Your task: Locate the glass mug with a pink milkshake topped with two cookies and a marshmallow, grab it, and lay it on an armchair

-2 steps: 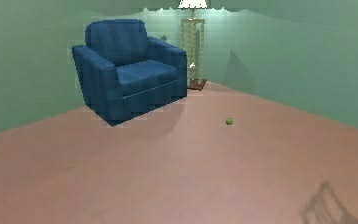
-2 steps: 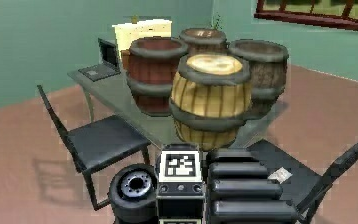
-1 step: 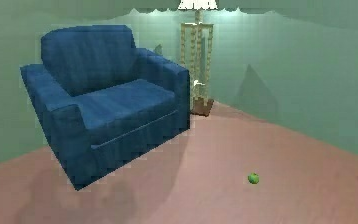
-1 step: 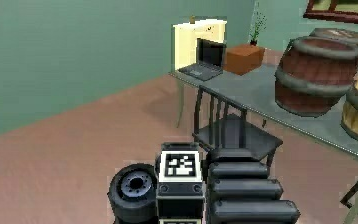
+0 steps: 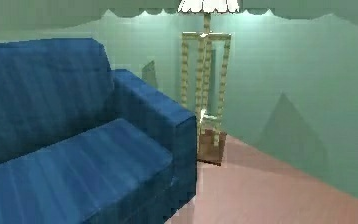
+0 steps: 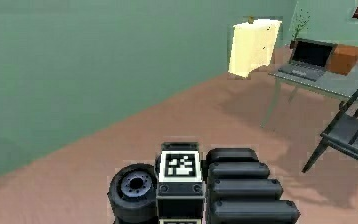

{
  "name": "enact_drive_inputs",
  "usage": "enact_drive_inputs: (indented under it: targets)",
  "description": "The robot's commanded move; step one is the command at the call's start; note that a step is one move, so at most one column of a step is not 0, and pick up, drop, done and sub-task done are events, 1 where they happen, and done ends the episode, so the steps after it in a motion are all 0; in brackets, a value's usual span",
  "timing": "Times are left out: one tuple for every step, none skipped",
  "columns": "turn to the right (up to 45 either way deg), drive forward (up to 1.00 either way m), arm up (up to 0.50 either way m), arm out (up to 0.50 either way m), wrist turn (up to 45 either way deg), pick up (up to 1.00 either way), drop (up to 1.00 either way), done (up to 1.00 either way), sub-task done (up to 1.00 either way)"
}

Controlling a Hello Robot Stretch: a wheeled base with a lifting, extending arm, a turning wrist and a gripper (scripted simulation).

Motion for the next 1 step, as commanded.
enact_drive_inputs:
  targets:
    - [0.0,0.05,0.00,0.00,0.0,0.00,0.00,0.00,0.00]
